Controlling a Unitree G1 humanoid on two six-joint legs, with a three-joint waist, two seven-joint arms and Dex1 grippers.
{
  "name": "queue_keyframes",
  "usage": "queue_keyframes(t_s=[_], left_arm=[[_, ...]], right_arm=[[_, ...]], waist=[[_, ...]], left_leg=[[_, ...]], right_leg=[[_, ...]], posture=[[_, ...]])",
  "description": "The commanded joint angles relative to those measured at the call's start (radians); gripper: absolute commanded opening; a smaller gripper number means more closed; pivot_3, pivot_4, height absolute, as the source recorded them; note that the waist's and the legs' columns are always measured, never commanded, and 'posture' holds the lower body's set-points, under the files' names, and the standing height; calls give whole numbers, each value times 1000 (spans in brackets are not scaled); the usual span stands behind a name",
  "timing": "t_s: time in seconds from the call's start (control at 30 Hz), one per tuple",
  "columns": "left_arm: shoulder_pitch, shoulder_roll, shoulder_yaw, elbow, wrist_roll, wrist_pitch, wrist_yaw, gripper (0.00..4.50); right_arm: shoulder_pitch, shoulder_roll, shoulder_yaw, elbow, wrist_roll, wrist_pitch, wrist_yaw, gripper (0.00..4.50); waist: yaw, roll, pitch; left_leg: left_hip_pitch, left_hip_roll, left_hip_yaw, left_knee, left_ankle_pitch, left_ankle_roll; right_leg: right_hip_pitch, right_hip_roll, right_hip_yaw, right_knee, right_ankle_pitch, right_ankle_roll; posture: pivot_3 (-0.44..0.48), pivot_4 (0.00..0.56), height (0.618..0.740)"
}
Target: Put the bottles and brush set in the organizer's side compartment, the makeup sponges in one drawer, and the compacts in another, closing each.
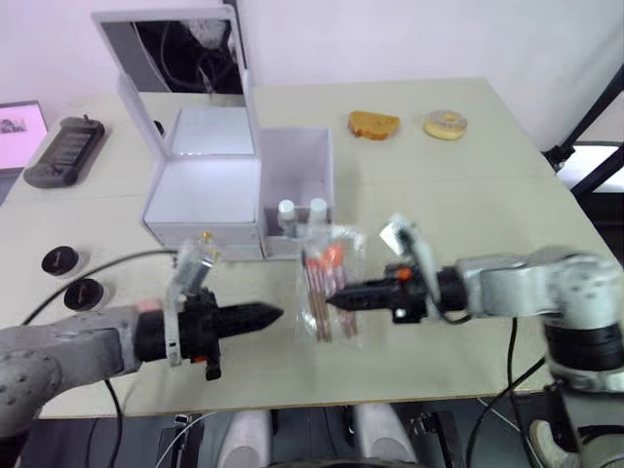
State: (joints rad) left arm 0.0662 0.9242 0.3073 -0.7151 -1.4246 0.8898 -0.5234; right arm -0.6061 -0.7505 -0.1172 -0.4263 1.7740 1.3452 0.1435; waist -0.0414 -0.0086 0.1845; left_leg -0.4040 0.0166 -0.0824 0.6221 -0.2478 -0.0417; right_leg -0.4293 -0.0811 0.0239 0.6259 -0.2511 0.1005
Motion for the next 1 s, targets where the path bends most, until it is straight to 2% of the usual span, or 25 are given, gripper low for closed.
queue_keyframes(t_s=[0.03, 0.1, 0.2, 0.33, 0.5, 0.73, 1.0], left_arm=[[42, -34, 74, -16, 137, -125, -159, 0], [64, -36, 87, -5, 208, -172, -229, 0], [88, -42, 140, 21, 259, -225, -307, 0], [87, -69, 237, 91, 306, -274, -285, 0], [171, -72, 309, 72, 400, -309, -311, 0], [249, -121, 370, 9, 392, -320, -289, 0], [277, -143, 378, -27, 383, -323, -269, 0]], right_arm=[[-75, -37, -75, -27, -169, -126, 198, 20], [-150, -38, -70, -4, -278, -211, 307, 20], [-269, -23, 3, 80, -472, -320, 436, 20], [-408, 40, 107, 269, -702, -469, 592, 20], [-496, 122, 262, 527, -989, -670, 799, 20], [-597, 287, 324, 953, -1248, -945, 975, 20], [-708, 406, 305, 1373, -1443, -1190, 1062, 20]], waist=[[2, 0, 0], [2, -1, 3], [0, -1, 4], [-2, -1, 5], [-4, 0, 5], [-3, 0, 7], [-4, 0, 7]], left_leg=[[0, 0, 0, 0, 0, 0], [-1, 0, 0, 1, 0, 0], [-3, 0, 0, 4, 0, 0], [-3, 0, 1, 5, 0, 0], [-3, 0, 1, 4, 0, 0], [-4, 0, 1, 4, 0, 0], [-2, 0, 1, 5, 2, -3]], right_leg=[[0, 0, 0, 0, 0, 0], [0, 0, 0, -1, 0, 0], [0, -1, 0, -2, 1, -1], [0, -1, 0, -3, 2, -2], [0, -1, 0, -3, 3, -2], [-1, -1, 0, -1, 3, -1], [-1, 0, 0, 4, 3, -1]], posture=[[0, 150, 740], [0, 150, 740], [0, 150, 740], [0, 150, 740], [0, 150, 740], [0, 150, 740], [0, 150, 740]])
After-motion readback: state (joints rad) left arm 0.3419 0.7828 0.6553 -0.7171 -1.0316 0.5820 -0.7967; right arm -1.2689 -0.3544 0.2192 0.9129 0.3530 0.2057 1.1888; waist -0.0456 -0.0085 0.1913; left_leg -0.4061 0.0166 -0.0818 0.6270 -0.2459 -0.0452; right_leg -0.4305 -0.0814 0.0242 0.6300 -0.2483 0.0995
